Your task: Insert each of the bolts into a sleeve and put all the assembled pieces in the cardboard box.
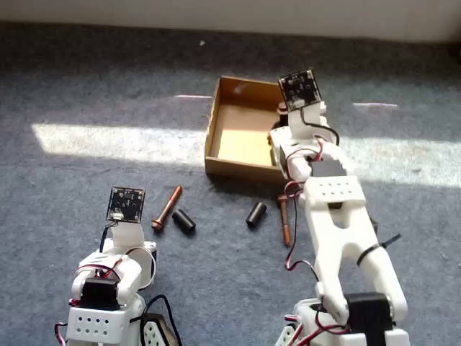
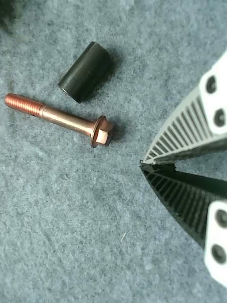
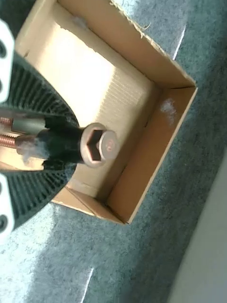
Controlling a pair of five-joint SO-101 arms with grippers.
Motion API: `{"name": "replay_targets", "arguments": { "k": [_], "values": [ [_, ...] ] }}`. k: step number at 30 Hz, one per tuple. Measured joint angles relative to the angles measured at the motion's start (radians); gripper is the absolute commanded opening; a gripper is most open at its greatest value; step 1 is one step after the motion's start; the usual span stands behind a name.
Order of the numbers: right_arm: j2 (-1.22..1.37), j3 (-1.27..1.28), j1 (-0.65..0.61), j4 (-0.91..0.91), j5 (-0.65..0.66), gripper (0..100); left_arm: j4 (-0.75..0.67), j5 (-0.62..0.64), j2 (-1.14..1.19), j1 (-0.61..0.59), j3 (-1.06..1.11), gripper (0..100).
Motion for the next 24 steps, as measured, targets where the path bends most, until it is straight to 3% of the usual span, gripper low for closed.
{"name": "replay_targets", "arguments": {
  "k": [14, 20, 24],
  "values": [
    [0.351, -0.049, 0.04, -0.126, 0.0, 1.5, 0.0, 0.0, 0.0, 0.0, 0.0, 1],
    [0.362, -0.049, 0.046, -0.126, 0.0, 13.9, 0.0, 0.0, 0.0, 0.0, 0.0, 1],
    [0.362, -0.069, 0.043, -0.078, 0.002, 14.6, 0.0, 0.0, 0.0, 0.0, 0.0, 1]
  ]
}}
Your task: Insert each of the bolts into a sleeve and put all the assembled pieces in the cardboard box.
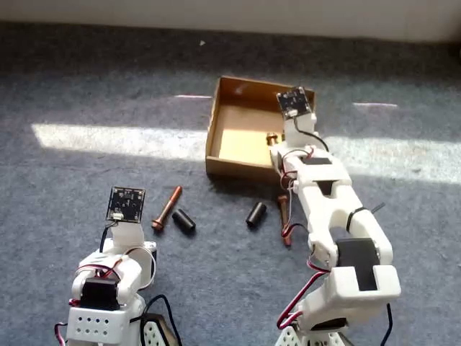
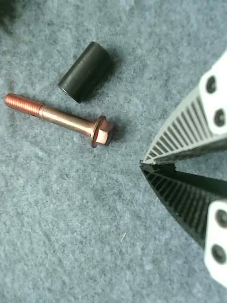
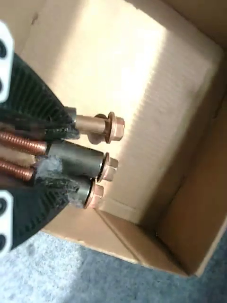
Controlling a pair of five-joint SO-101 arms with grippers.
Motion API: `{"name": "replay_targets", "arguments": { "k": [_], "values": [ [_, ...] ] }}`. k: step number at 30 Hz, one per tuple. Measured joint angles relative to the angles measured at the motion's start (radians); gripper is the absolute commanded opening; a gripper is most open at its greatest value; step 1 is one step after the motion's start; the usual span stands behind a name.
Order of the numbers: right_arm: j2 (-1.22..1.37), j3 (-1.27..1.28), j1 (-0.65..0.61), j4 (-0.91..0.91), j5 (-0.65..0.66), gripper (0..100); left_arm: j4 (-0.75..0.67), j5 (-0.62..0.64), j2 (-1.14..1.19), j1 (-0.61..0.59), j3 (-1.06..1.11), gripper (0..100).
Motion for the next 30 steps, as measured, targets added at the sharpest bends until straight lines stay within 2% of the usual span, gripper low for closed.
{"name": "replay_targets", "arguments": {
  "k": [6, 19, 30],
  "values": [
    [0.0, -0.127, 0.002, 0.192, 0.0, 14.6, 0.0, 0.0, 0.0, 0.0, 0.0, 1],
    [0.0, -0.465, 0.003, 0.767, 0.0, 14.6, 0.0, 0.0, 0.0, 0.0, 0.0, 1],
    [-0.038, -0.548, 0.003, 0.996, 0.0, 14.6, 0.0, 0.0, 0.0, 0.0, 0.0, 1]
  ]
}}
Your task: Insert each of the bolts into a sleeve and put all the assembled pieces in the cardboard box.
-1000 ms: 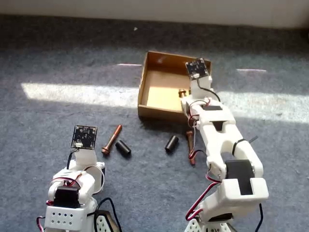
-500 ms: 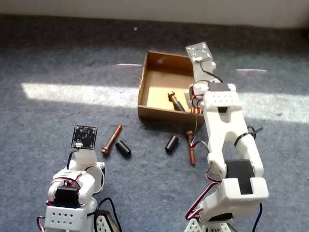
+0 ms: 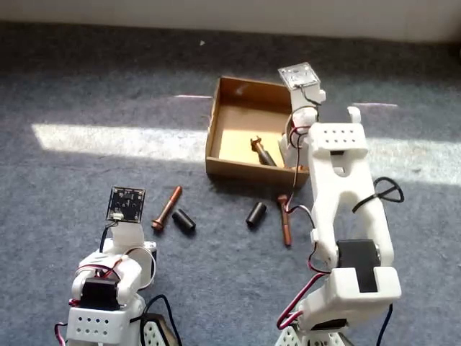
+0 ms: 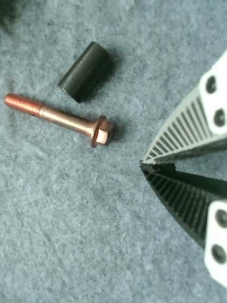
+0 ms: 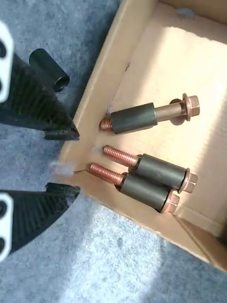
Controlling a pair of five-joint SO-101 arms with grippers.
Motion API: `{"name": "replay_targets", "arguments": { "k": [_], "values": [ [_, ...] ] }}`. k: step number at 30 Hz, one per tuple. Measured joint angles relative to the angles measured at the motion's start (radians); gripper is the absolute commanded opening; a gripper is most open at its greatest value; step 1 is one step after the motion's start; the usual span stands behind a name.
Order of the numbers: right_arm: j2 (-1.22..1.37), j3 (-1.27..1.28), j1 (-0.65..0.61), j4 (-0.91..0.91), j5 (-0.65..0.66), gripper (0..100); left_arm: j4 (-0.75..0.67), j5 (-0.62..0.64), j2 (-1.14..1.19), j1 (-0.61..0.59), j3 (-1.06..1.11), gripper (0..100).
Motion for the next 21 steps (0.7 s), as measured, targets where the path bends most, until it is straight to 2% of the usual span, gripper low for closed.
{"name": "replay_targets", "arguments": {
  "k": [7, 14, 17, 21],
  "values": [
    [-0.288, 0.12, -0.021, 0.029, 0.0, 14.6, 0.0, 0.0, 0.0, 0.0, 0.0, 1],
    [-0.494, 0.367, -0.123, 0.029, -0.005, 14.6, 0.0, 0.0, 0.0, 0.0, 0.0, 1],
    [-0.516, 0.431, -0.184, 0.029, -0.098, 14.6, 0.0, 0.0, 0.0, 0.0, 0.0, 1],
    [-0.519, 0.463, -0.252, 0.029, -0.315, 14.8, 0.0, 0.0, 0.0, 0.0, 0.0, 1]
  ]
}}
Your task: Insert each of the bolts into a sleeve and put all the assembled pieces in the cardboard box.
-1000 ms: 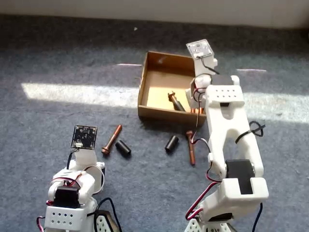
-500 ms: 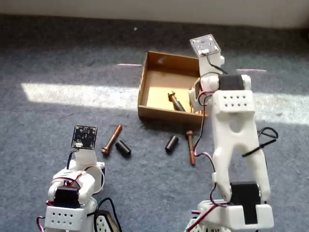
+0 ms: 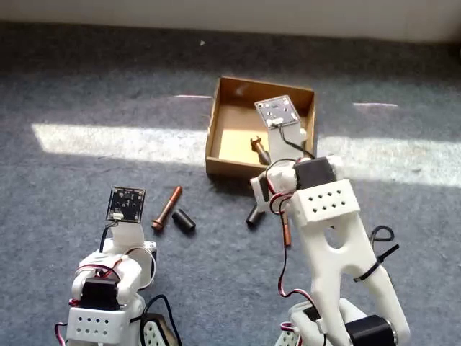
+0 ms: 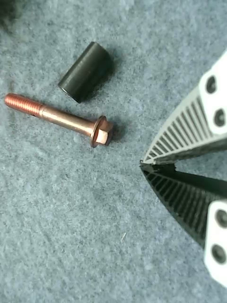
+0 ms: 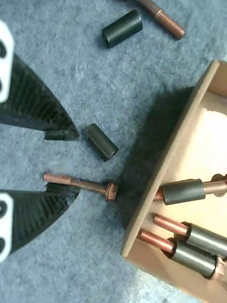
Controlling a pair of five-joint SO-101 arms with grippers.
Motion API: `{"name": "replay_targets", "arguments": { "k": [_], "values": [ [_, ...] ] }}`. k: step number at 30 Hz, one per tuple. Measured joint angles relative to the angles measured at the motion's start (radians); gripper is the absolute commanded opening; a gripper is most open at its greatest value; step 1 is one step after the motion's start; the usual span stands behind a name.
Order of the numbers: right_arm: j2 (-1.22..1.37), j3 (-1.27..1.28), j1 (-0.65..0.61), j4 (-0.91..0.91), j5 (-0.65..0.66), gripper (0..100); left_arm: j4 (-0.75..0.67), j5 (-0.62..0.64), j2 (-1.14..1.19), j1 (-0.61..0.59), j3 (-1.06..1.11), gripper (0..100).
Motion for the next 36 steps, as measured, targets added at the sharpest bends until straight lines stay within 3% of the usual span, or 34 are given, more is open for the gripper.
{"name": "replay_targets", "arguments": {
  "k": [5, 16, 36],
  "values": [
    [0.0, 0.072, -0.101, -0.025, -0.198, 14.8, 0.0, 0.0, 0.0, 0.0, 0.0, 1],
    [0.0, 0.224, -0.124, -0.189, -0.358, 14.9, 0.0, 0.0, 0.0, 0.0, 0.0, 1],
    [0.381, 0.087, -0.124, -0.199, -0.423, 14.9, 0.0, 0.0, 0.0, 0.0, 0.0, 1]
  ]
}}
